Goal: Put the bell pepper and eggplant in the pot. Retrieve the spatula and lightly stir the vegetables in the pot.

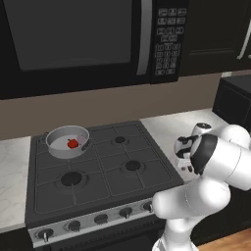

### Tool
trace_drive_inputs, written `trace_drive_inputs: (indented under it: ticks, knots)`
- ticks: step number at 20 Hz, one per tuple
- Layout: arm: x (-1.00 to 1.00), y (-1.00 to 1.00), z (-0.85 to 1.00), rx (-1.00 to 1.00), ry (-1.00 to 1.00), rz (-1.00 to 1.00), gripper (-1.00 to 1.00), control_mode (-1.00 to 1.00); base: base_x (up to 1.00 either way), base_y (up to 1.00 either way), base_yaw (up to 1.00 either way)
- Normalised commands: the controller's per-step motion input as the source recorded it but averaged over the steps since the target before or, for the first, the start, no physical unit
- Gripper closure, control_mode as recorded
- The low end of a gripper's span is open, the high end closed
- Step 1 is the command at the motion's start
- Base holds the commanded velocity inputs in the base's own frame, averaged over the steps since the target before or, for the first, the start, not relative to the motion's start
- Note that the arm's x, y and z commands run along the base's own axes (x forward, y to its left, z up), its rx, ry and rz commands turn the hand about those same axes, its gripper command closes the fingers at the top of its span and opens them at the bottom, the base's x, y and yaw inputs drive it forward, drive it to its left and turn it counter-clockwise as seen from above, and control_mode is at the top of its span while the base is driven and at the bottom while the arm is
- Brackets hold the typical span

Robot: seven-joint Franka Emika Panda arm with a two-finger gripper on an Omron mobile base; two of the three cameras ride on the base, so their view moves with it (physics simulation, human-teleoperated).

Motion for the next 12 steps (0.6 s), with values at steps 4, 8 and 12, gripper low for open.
trace_drive_inputs:
  ticks: [4,8,12]
  knots:
    - [0.0,0.0,-0.14,0.0,0.03,0.0,1.0,-1.0,0.0,0.0,0.0]
    - [-0.01,0.0,-0.05,0.0,0.05,0.0,1.0,-1.0,0.0,0.0,0.0]
    - [-0.15,0.0,0.0,0.0,0.0,0.0,1.0,-1.0,0.0,0.0,0.0]
